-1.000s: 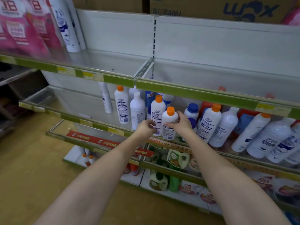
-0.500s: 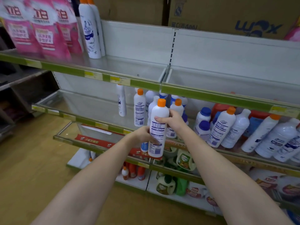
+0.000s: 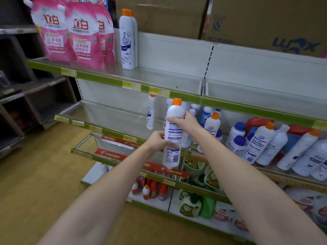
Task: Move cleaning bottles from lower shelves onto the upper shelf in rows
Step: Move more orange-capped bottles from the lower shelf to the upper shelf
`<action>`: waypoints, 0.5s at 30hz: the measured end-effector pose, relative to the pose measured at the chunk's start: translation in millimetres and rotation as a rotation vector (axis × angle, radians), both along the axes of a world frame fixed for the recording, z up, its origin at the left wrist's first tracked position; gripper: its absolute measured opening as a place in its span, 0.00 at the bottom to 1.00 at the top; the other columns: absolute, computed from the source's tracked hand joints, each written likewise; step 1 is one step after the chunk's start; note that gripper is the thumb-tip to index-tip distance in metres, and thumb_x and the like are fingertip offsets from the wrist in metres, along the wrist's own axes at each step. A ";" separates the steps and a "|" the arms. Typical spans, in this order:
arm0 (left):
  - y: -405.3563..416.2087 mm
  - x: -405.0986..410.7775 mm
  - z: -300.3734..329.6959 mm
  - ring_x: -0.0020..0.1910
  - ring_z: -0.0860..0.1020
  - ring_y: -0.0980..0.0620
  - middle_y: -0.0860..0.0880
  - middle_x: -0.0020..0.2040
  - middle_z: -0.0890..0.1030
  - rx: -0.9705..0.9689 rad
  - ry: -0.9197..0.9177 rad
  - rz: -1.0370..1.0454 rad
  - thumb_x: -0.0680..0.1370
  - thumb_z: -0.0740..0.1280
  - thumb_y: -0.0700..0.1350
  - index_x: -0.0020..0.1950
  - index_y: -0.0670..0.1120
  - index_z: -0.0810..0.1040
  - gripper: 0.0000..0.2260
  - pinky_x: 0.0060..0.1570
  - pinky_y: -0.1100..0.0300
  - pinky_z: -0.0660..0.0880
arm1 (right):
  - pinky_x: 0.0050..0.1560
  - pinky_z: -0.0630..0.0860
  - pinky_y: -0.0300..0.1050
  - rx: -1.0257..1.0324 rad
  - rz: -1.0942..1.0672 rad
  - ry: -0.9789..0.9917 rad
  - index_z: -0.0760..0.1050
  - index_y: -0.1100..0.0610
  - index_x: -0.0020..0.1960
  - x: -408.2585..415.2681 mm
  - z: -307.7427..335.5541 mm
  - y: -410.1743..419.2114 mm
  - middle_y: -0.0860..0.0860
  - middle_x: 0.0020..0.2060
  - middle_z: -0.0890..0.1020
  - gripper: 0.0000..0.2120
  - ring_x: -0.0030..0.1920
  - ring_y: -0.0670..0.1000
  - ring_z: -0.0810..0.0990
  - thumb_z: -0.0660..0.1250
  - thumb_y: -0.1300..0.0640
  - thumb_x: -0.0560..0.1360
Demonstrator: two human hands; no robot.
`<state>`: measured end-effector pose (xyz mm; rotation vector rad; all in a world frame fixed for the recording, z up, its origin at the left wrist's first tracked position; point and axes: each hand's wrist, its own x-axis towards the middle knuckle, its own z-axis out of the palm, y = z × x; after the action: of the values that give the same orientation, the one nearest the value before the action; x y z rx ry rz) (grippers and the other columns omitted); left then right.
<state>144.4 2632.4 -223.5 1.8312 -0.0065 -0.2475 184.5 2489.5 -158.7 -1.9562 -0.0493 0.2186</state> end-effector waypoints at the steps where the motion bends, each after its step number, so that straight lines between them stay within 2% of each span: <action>1: 3.8 -2.2 3.2 0.44 0.84 0.55 0.53 0.45 0.86 0.008 -0.013 0.009 0.69 0.79 0.41 0.52 0.49 0.83 0.13 0.38 0.61 0.77 | 0.39 0.76 0.42 -0.025 -0.021 -0.009 0.67 0.54 0.68 -1.3 3.1 7.6 0.50 0.51 0.82 0.31 0.46 0.47 0.81 0.77 0.45 0.72; 4: 14.3 -7.6 11.0 0.34 0.82 0.63 0.55 0.41 0.85 0.031 -0.047 0.035 0.71 0.78 0.42 0.49 0.50 0.82 0.10 0.27 0.70 0.72 | 0.45 0.77 0.48 -0.116 -0.063 -0.012 0.61 0.56 0.73 -5.5 13.7 30.3 0.54 0.57 0.79 0.41 0.50 0.52 0.80 0.77 0.40 0.70; 6: 20.3 -10.1 14.9 0.32 0.81 0.64 0.56 0.40 0.84 0.062 -0.086 0.062 0.71 0.78 0.43 0.48 0.50 0.81 0.09 0.24 0.71 0.71 | 0.47 0.76 0.51 -0.176 -0.082 -0.036 0.56 0.58 0.75 -7.3 20.5 43.5 0.56 0.60 0.77 0.47 0.52 0.55 0.78 0.76 0.39 0.70; 7: 23.2 -11.3 16.8 0.34 0.82 0.62 0.56 0.40 0.84 0.090 -0.110 0.081 0.71 0.78 0.44 0.49 0.50 0.82 0.10 0.26 0.69 0.73 | 0.47 0.76 0.52 -0.197 -0.093 -0.050 0.54 0.58 0.76 -7.8 23.0 49.6 0.56 0.60 0.76 0.49 0.53 0.55 0.77 0.77 0.38 0.69; 9: 29.2 -12.6 20.3 0.41 0.84 0.56 0.54 0.43 0.85 0.135 -0.150 0.123 0.69 0.80 0.47 0.50 0.50 0.82 0.13 0.35 0.61 0.80 | 0.51 0.80 0.55 -0.225 -0.119 -0.076 0.58 0.58 0.74 -12.0 30.4 61.9 0.56 0.59 0.77 0.51 0.53 0.56 0.78 0.78 0.35 0.64; 11: 35.6 -13.6 22.4 0.44 0.85 0.54 0.52 0.45 0.86 0.168 -0.162 0.140 0.66 0.81 0.49 0.50 0.49 0.83 0.15 0.46 0.52 0.83 | 0.53 0.81 0.58 -0.233 -0.122 -0.092 0.65 0.56 0.67 -13.1 34.1 69.3 0.55 0.56 0.78 0.53 0.53 0.57 0.80 0.76 0.30 0.51; 13: 42.0 -15.9 22.9 0.45 0.85 0.54 0.52 0.45 0.86 0.177 -0.170 0.147 0.66 0.81 0.50 0.50 0.49 0.83 0.15 0.49 0.49 0.83 | 0.51 0.82 0.57 -0.217 -0.117 -0.093 0.71 0.52 0.59 -5.7 31.4 72.6 0.53 0.52 0.81 0.50 0.50 0.56 0.82 0.74 0.30 0.43; 15: 48.3 -19.1 23.9 0.45 0.84 0.54 0.53 0.46 0.86 0.176 -0.189 0.156 0.67 0.81 0.50 0.51 0.50 0.82 0.16 0.49 0.50 0.83 | 0.50 0.82 0.57 -0.175 -0.115 -0.086 0.73 0.50 0.53 -5.8 33.0 76.3 0.52 0.47 0.83 0.44 0.48 0.56 0.83 0.76 0.32 0.41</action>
<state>125.2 2680.7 -199.6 2.0132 0.0264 0.0363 178.6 2565.8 -125.7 -2.1353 0.0270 0.0639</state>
